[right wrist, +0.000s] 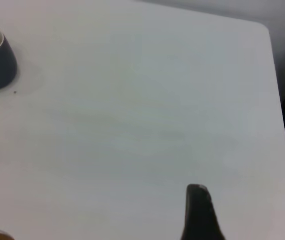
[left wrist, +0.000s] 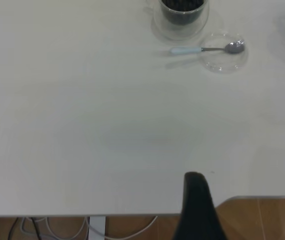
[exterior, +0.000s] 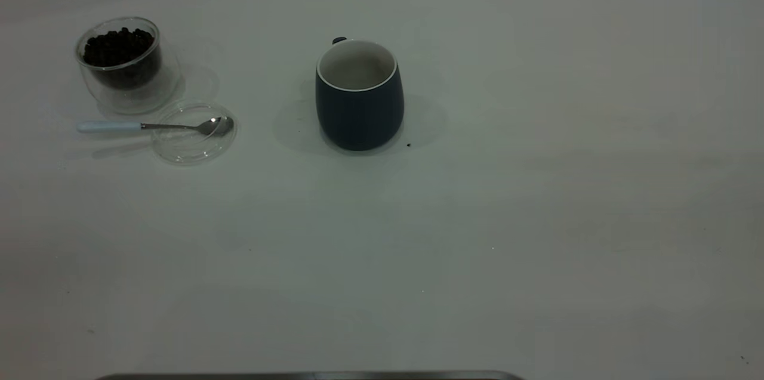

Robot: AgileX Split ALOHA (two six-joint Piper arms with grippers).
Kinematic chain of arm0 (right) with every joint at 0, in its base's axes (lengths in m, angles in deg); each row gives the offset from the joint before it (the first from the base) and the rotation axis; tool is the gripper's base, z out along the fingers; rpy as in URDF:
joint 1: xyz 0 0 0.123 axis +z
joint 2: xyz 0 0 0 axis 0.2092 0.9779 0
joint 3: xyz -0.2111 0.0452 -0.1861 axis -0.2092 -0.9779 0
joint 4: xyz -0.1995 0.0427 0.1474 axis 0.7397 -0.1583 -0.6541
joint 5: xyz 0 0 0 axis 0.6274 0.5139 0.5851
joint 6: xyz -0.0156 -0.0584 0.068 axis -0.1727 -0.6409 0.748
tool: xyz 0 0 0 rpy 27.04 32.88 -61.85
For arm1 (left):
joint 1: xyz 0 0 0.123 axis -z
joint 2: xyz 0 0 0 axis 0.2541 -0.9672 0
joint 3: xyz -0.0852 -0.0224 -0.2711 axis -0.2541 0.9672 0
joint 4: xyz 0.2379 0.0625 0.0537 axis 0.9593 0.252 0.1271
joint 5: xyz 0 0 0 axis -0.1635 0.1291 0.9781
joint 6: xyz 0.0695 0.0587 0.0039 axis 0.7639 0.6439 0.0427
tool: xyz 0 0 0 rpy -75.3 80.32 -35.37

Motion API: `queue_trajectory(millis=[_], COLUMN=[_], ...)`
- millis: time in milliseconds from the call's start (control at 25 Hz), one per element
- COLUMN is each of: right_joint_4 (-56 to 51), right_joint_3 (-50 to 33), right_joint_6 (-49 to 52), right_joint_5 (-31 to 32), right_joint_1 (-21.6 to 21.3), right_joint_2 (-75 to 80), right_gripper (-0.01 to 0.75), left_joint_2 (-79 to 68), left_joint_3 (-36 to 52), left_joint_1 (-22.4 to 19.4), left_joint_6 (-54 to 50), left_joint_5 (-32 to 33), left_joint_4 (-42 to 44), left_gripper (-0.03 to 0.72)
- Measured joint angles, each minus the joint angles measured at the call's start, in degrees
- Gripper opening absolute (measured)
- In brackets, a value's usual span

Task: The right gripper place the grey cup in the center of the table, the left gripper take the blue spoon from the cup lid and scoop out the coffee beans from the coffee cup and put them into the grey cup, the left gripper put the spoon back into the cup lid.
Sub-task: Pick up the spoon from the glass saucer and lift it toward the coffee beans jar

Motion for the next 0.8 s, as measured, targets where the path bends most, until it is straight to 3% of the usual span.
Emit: queue_trajectory(millis=[800], right_joint_4=[-0.5], right_joint_3=[-1.1], right_joint_6=[0.0], right_joint_5=[0.7], right_joint_1=[-0.1], right_joint_2=[-0.1], right_gripper=[0.461], left_joint_2=[0.0], left_joint_3=[0.0], left_joint_1=[0.0], left_joint_6=[0.1], left_joint_5=[0.0], left_joint_4=[0.0], left_gripper=[0.592])
